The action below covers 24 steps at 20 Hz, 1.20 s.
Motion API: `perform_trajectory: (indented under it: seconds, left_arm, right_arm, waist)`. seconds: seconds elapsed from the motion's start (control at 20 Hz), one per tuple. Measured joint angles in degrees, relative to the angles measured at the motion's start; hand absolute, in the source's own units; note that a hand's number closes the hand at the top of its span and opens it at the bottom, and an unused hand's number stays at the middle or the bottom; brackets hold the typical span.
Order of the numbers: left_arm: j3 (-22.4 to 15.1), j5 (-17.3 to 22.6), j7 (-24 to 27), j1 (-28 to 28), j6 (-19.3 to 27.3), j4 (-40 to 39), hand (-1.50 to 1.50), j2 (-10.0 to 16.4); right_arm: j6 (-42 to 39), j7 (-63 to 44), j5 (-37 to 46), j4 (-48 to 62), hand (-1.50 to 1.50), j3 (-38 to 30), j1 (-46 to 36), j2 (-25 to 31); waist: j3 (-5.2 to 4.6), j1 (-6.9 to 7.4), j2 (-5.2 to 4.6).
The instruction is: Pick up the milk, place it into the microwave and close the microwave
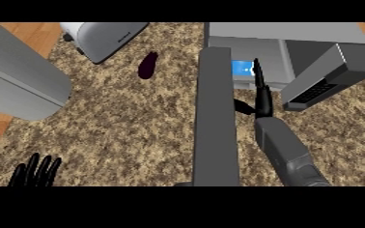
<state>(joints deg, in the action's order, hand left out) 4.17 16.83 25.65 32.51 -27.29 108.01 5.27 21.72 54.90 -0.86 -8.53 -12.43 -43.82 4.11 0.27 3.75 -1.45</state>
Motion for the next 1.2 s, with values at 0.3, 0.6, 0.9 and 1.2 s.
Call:
perform_trajectory:
  seconds: [0.3, 0.6, 0.9, 1.2]
  left_arm:
    - [-0.5, -0.4, -2.1, 0.4, 1.0, 1.6, -1.5, -0.6]
    - [-0.6, -2.4, -1.6, 0.0, -0.4, -0.5, -1.5, 0.0]
    - [-2.9, -5.7, -2.0, -0.4, -0.4, -1.5, -1.5, -1.2]
    - [-6.7, -8.8, -3.1, -3.5, -1.2, -4.3, -1.5, -1.8]
  right_arm:
    - [-4.8, 3.9, -0.4, -0.9, -1.5, -0.4, 4.2, -0.8]
    - [-11.2, 5.6, 0.3, -2.8, -1.5, 1.2, 10.0, -1.0]
    - [-14.1, 5.6, 0.2, -7.9, -1.5, 2.4, 16.7, 0.8]
    - [-16.9, 5.8, -0.7, -15.5, 1.5, 3.1, 25.1, 3.0]
  waist:
    - [-0.09, -1.55, 0.64]
    - [-0.19, -2.75, 1.14]
    - [-0.25, -3.5, 1.45]
    - [-0.3, -4.23, 1.63]
